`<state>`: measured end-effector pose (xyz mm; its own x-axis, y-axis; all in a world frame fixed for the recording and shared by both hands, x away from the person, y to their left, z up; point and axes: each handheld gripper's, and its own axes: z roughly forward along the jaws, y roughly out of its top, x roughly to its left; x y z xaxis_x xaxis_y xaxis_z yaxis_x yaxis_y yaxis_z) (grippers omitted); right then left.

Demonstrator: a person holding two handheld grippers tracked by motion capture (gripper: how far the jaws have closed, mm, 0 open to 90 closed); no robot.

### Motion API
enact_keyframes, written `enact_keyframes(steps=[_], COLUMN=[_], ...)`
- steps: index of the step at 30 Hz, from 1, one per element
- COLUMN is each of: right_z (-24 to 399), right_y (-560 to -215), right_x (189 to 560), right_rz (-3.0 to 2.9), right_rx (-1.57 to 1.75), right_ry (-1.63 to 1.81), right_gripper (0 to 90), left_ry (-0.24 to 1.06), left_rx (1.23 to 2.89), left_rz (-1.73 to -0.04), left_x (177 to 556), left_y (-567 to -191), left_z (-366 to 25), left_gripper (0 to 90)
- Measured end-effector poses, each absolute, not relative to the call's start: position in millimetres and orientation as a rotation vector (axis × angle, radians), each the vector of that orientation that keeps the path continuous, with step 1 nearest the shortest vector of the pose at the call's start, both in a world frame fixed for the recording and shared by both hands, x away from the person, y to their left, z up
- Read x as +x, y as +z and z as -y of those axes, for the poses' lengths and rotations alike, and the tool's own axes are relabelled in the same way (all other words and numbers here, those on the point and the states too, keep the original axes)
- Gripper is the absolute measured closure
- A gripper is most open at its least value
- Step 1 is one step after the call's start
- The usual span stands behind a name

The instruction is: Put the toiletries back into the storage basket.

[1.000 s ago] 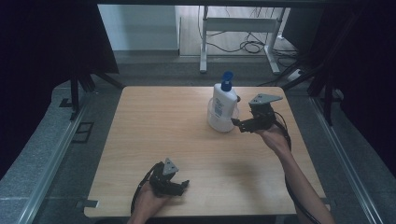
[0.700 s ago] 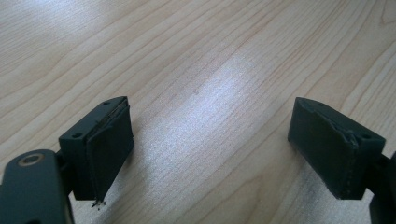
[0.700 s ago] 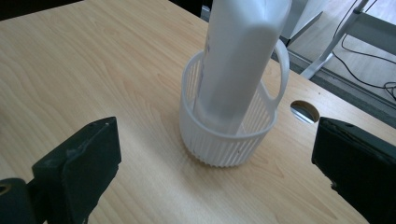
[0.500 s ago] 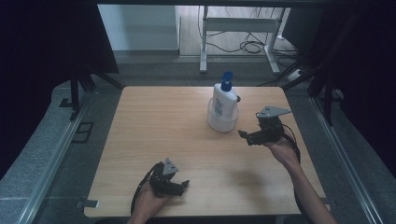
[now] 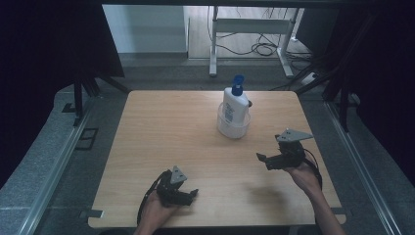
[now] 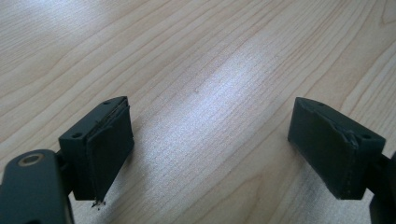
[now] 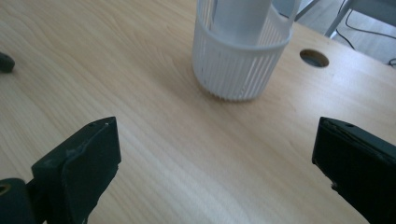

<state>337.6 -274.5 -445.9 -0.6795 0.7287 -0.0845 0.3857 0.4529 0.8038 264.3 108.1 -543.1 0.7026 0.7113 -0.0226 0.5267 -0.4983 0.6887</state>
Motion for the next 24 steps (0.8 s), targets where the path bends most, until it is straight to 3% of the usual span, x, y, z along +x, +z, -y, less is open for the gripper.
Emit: enact_keyframes(steps=[24], right_z=[280], right_y=[-535], right_x=[306], right_rz=[-2.42], right_rx=[1.027], right_ry=[0.989], right_gripper=[0.9], left_ry=[0.346], left_rx=[2.21], left_rz=[-0.951], left_x=[263], left_y=[-543], left_z=[-108], left_gripper=[13.5])
